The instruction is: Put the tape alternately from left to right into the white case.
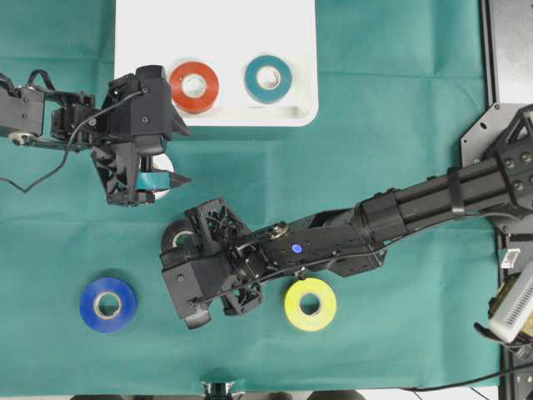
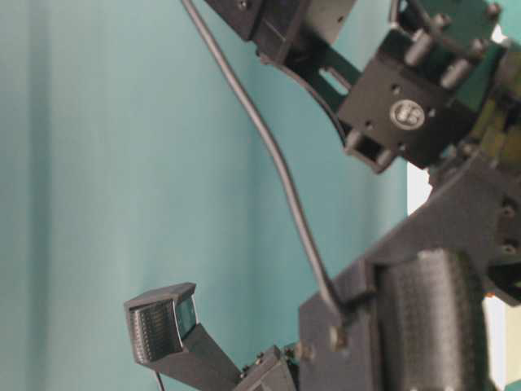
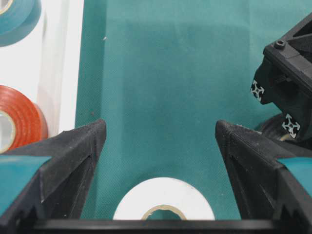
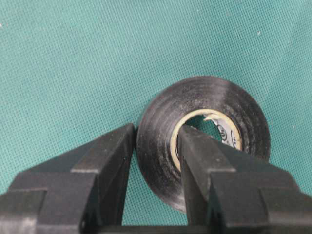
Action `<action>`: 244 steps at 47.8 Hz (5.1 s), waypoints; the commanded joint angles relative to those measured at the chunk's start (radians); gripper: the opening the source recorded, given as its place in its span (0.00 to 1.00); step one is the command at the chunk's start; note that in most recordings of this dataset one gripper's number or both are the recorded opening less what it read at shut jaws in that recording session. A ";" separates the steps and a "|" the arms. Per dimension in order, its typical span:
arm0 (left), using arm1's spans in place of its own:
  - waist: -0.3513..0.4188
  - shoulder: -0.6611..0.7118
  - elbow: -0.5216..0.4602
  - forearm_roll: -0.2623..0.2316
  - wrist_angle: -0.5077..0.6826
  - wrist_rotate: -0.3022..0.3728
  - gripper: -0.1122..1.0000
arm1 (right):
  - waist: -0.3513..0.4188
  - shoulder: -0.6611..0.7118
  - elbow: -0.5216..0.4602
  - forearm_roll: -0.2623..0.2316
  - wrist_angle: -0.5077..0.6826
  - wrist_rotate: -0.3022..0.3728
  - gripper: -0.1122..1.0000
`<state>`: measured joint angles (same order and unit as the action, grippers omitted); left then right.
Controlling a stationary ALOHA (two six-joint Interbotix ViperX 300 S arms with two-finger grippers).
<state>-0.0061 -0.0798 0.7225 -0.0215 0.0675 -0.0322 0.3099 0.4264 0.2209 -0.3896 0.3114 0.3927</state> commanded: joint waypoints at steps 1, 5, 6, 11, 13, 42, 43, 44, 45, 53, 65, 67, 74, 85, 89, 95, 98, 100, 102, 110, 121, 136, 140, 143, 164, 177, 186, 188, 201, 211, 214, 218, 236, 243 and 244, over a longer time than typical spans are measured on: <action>0.003 -0.018 -0.008 -0.002 -0.003 -0.002 0.94 | 0.008 -0.052 -0.009 -0.005 -0.005 0.003 0.12; 0.003 -0.020 -0.008 -0.003 -0.005 -0.002 0.94 | 0.021 -0.074 0.002 -0.003 -0.005 0.003 0.12; 0.003 -0.018 -0.008 -0.002 -0.005 -0.003 0.94 | 0.025 -0.080 0.006 -0.005 -0.005 0.003 0.12; 0.003 -0.018 -0.008 -0.003 -0.003 -0.003 0.94 | 0.046 -0.107 0.021 -0.003 -0.005 0.003 0.12; 0.003 -0.018 -0.006 -0.003 -0.003 -0.003 0.94 | 0.055 -0.121 0.028 -0.003 -0.005 0.003 0.12; 0.002 -0.018 -0.006 -0.005 0.000 -0.005 0.94 | 0.106 -0.209 0.098 -0.005 0.012 0.003 0.12; 0.003 -0.018 -0.006 -0.005 -0.002 -0.005 0.94 | 0.103 -0.210 0.098 -0.003 0.017 0.005 0.12; 0.003 -0.018 -0.006 -0.005 -0.002 -0.005 0.94 | 0.101 -0.212 0.100 -0.003 0.021 0.003 0.12; 0.002 -0.018 -0.006 -0.005 -0.002 -0.005 0.94 | 0.100 -0.213 0.101 -0.005 0.029 0.005 0.12; 0.002 -0.018 -0.006 -0.005 0.000 -0.005 0.94 | 0.071 -0.239 0.123 -0.005 0.069 0.005 0.12; -0.006 -0.018 -0.003 -0.005 -0.002 -0.005 0.94 | -0.011 -0.311 0.198 -0.009 0.083 0.003 0.12; -0.006 -0.018 -0.003 -0.005 0.000 -0.005 0.94 | -0.028 -0.325 0.212 -0.012 0.083 0.003 0.12; -0.006 -0.018 0.000 -0.005 -0.002 -0.006 0.94 | -0.089 -0.370 0.253 -0.031 0.083 0.003 0.12; -0.008 -0.018 0.000 -0.005 0.000 -0.006 0.94 | -0.186 -0.403 0.290 -0.069 0.080 0.003 0.12; -0.006 -0.018 0.000 -0.005 0.000 -0.006 0.94 | -0.216 -0.403 0.295 -0.081 0.081 0.002 0.12; -0.008 -0.018 0.000 -0.005 0.000 -0.006 0.94 | -0.262 -0.402 0.295 -0.103 0.080 0.002 0.12; -0.008 -0.018 0.000 -0.005 -0.002 -0.005 0.94 | -0.285 -0.403 0.295 -0.114 0.078 0.002 0.12; -0.008 -0.018 0.000 -0.005 -0.002 -0.005 0.94 | -0.302 -0.403 0.295 -0.124 0.078 0.002 0.12; -0.008 -0.018 0.000 -0.005 -0.002 -0.005 0.94 | -0.319 -0.403 0.295 -0.130 0.080 0.002 0.12; -0.009 -0.017 0.000 -0.005 -0.002 -0.005 0.94 | -0.383 -0.403 0.295 -0.146 0.078 0.000 0.12; -0.012 -0.017 0.000 -0.005 0.000 -0.005 0.94 | -0.468 -0.402 0.296 -0.147 0.069 -0.005 0.12; -0.014 -0.017 0.000 -0.005 0.000 -0.003 0.94 | -0.584 -0.402 0.318 -0.149 0.017 -0.006 0.12; -0.014 -0.017 0.000 -0.005 -0.002 -0.003 0.94 | -0.623 -0.402 0.330 -0.149 0.000 -0.006 0.12; -0.014 -0.017 -0.002 -0.005 0.000 -0.005 0.94 | -0.644 -0.402 0.337 -0.149 -0.014 -0.006 0.12; -0.014 -0.017 -0.005 -0.005 -0.002 -0.003 0.94 | -0.666 -0.394 0.351 -0.149 -0.080 -0.008 0.12; -0.014 -0.017 -0.006 -0.005 -0.002 -0.005 0.94 | -0.675 -0.387 0.353 -0.149 -0.069 -0.005 0.12; -0.014 -0.017 -0.006 -0.005 -0.002 -0.003 0.94 | -0.675 -0.387 0.353 -0.149 -0.064 -0.002 0.18; -0.014 -0.017 -0.006 -0.005 0.000 -0.003 0.94 | -0.675 -0.387 0.353 -0.149 -0.064 0.000 0.25; -0.014 -0.017 -0.008 -0.005 0.000 -0.005 0.94 | -0.675 -0.387 0.353 -0.147 -0.064 0.002 0.86; -0.014 -0.017 -0.008 -0.005 0.000 -0.005 0.94 | -0.673 -0.387 0.357 -0.149 -0.071 0.000 0.83; -0.014 -0.017 -0.008 -0.005 0.000 -0.005 0.94 | -0.667 -0.390 0.362 -0.149 -0.072 0.000 0.83; -0.014 -0.017 -0.008 -0.003 -0.002 -0.003 0.94 | -0.653 -0.399 0.370 -0.149 -0.072 -0.002 0.83; -0.014 -0.018 -0.008 -0.005 0.000 -0.003 0.94 | -0.517 -0.483 0.430 -0.147 -0.100 0.002 0.83; -0.014 -0.018 -0.008 -0.005 0.000 -0.003 0.94 | -0.456 -0.515 0.456 -0.146 -0.110 0.002 0.83; -0.014 -0.017 -0.008 -0.005 -0.002 -0.003 0.94 | -0.448 -0.518 0.459 -0.146 -0.112 0.002 0.83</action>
<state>-0.0184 -0.0798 0.7302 -0.0230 0.0721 -0.0368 -0.1657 -0.0537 0.6796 -0.5354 0.2132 0.3912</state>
